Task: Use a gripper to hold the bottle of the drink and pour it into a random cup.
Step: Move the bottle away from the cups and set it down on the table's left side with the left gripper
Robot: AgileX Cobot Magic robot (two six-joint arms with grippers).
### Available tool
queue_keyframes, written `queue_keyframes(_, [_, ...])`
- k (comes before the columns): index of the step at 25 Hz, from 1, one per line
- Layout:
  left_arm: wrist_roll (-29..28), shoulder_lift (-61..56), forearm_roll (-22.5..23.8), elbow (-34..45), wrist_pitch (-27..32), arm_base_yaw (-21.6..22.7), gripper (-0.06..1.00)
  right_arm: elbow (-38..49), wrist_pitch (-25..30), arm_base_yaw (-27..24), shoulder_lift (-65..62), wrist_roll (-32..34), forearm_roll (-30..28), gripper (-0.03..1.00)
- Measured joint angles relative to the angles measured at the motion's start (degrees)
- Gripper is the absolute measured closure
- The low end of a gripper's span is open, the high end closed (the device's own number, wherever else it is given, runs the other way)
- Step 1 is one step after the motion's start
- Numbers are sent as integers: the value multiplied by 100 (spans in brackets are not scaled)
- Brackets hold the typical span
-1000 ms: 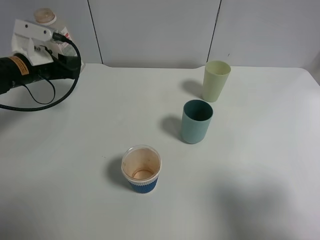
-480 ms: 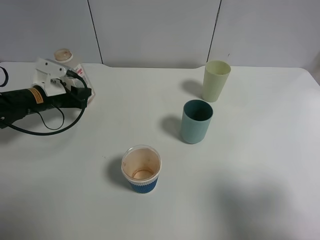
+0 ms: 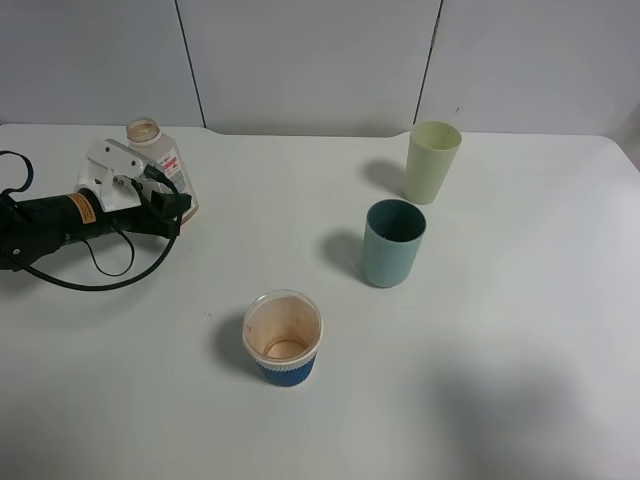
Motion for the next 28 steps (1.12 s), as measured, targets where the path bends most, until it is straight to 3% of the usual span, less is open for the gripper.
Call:
queue_keyframes(12, [0,17,16,0,-60,0,59,0,0,0,0,0,0,-2])
queue_keyframes(14, [0,4,35,0,-36,0,49,0,0,0,0,0,0,-2])
queue_keyframes(17, [-6,-91,42,0,2,0,16,0,0,0,0,0,0,-2])
queue_keyframes(19, [-11,-174,42,4,70,0,2,0,0,0,0,0,0,-2])
queue_keyframes(22, [-22,-276,42,4,254,0,-3,0,0,0,0,0,0,-2])
queue_keyframes(28, [-140,-501,104,6,531,0,-4,0,0,0,0,0,0,-2])
